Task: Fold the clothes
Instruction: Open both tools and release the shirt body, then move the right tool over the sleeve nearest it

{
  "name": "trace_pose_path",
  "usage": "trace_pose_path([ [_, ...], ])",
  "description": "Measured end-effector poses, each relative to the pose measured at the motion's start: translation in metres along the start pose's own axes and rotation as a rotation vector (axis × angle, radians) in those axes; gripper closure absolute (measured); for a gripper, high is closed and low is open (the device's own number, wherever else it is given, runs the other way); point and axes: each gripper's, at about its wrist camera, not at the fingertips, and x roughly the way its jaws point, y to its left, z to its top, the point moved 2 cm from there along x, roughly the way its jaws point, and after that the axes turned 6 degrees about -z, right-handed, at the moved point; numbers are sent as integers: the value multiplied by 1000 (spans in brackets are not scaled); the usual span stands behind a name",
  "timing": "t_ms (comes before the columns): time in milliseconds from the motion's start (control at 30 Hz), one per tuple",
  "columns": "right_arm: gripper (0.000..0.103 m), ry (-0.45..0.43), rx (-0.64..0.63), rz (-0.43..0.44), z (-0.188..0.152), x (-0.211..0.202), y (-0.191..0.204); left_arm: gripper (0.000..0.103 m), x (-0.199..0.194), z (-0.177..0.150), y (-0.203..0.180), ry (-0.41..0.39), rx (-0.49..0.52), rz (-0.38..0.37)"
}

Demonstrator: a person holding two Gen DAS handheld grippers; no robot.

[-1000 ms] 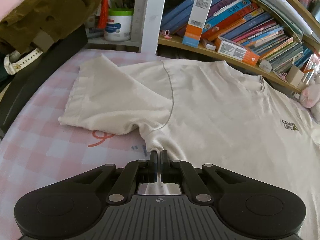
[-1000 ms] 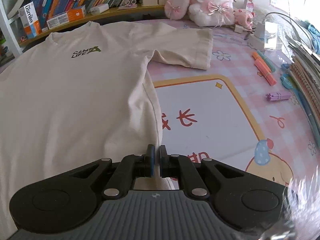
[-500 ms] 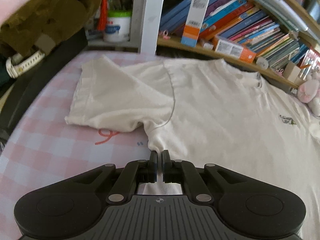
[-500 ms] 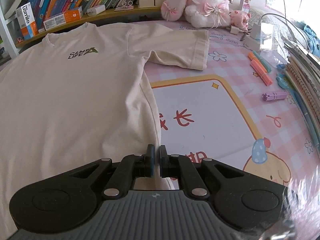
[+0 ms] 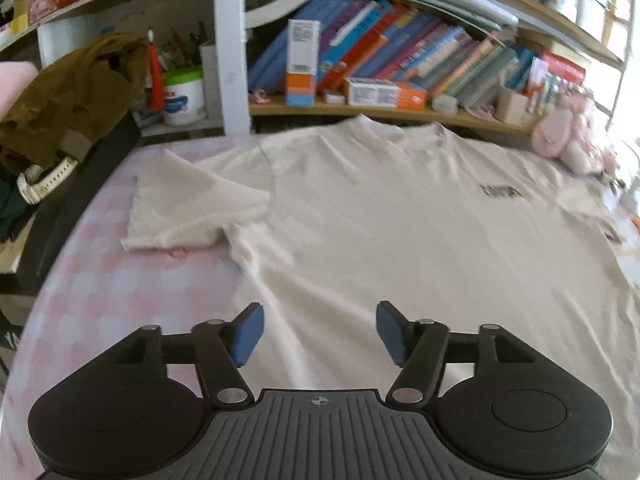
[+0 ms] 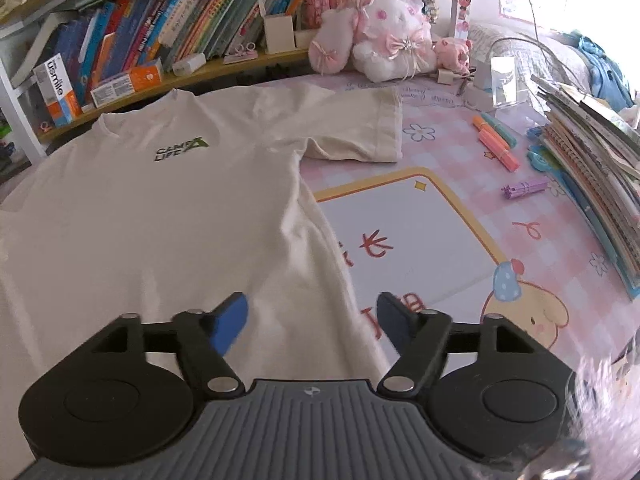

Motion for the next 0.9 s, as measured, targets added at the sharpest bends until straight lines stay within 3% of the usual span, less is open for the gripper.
trace_pose_path([
  [67,21,5,-16,-21,-7,-6,7,26,-6,-7,-11,12,-6,-5],
  [133,21,12,-25,-40,-13,-11,12,21,-11,-14,-21,22,-24,-3],
  [233,21,6,-29,-62,-21,-19,16,20,-14,-23,-37,43,-38,-17],
  [367,20,-21,-38,-90,-23,-27,16,19,-11,-24,-54,63,32,-28],
  [900,20,1,-39,-87,-30,-26,3,17,-12,-21,-76,36,33,-30],
])
